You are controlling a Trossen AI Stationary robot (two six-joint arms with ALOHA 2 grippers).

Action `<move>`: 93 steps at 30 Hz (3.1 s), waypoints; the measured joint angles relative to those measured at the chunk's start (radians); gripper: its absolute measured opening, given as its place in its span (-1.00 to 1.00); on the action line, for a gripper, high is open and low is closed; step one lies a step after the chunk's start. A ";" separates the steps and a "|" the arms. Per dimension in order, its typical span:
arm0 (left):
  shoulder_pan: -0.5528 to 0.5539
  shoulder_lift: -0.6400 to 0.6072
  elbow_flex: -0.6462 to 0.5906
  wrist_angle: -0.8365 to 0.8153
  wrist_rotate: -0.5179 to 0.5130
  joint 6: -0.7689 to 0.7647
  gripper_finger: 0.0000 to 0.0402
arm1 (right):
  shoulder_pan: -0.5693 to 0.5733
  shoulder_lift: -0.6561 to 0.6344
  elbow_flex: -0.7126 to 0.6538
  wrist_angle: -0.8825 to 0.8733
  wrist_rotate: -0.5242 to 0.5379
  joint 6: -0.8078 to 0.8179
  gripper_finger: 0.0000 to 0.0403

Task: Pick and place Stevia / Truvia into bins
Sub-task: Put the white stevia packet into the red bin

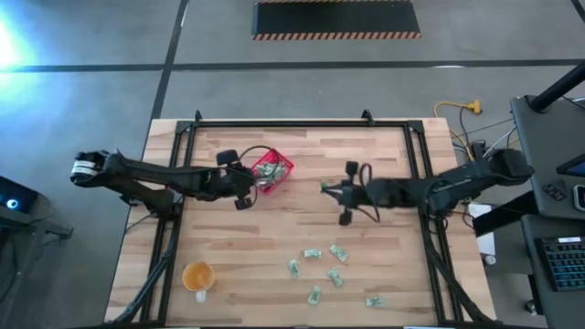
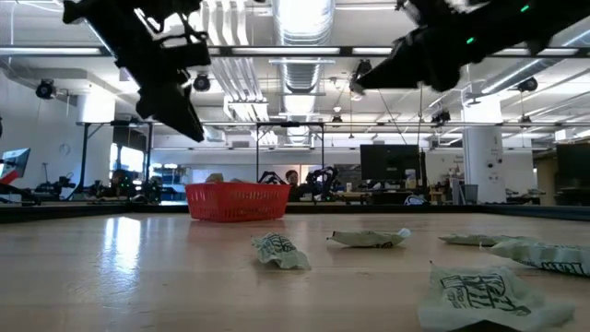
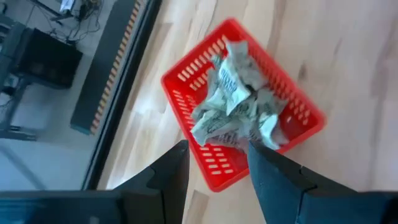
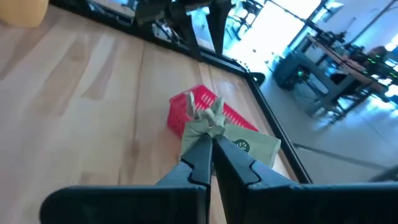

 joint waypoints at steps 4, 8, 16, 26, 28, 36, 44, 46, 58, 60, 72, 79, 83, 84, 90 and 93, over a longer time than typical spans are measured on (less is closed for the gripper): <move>-0.026 -0.044 -0.003 -0.008 0.012 -0.032 -0.27 | -0.146 0.121 0.011 0.178 -0.202 -0.036 -0.96; -0.055 -0.067 -0.004 -0.013 0.019 -0.062 -0.27 | -0.258 0.265 0.060 0.308 -0.333 -0.036 -0.96; -0.086 -0.050 -0.005 -0.011 0.021 -0.098 -0.27 | -0.403 0.523 0.285 0.302 -0.537 0.002 -0.96; -0.097 -0.009 -0.006 -0.009 0.023 -0.174 -0.27 | -0.498 0.692 0.618 -0.098 -0.686 0.022 -0.96; -0.099 -0.005 -0.006 -0.009 0.023 -0.190 -0.27 | -0.508 0.724 0.666 -0.134 -0.742 0.032 -0.96; -0.100 0.008 -0.006 -0.002 0.023 -0.192 -0.27 | -0.529 0.803 0.778 -0.251 -0.771 0.053 -0.96; -0.101 0.007 -0.006 0.003 0.025 -0.192 -0.27 | -0.528 0.798 0.775 -0.249 -0.779 0.034 -0.71; -0.101 0.009 -0.006 0.004 0.026 -0.191 -0.27 | -0.528 0.795 0.774 -0.249 -0.779 0.034 -0.59; -0.106 0.062 -0.006 0.148 0.142 -0.104 -0.27 | -0.504 0.595 0.729 -0.639 -1.018 -0.140 -0.27; -0.106 0.091 -0.006 0.197 0.183 -0.069 -0.27 | -0.486 0.550 0.689 -0.688 -1.037 -0.167 -0.29; -0.113 0.355 -0.006 0.553 0.626 0.030 -0.27 | -0.459 0.208 0.358 -0.704 -1.030 -0.210 -0.43; -0.146 0.495 -0.006 0.757 0.809 0.051 -0.27 | -0.460 -0.052 0.182 -0.689 -1.029 -0.178 -0.52; -0.170 0.539 -0.002 0.850 0.867 0.052 -0.27 | -0.460 -0.193 0.089 -0.683 -1.029 -0.163 -0.57; -0.178 0.548 0.008 0.859 0.871 0.053 -0.27 | -0.460 -0.226 0.067 -0.688 -1.029 -0.162 -0.58; -0.227 0.577 0.034 0.875 0.874 0.079 -0.27 | -0.459 -0.394 -0.026 -0.679 -1.029 -0.137 -0.65; -0.262 0.618 0.034 0.946 0.875 0.084 -0.27 | -0.460 -0.462 -0.055 -0.672 -1.029 -0.131 -0.68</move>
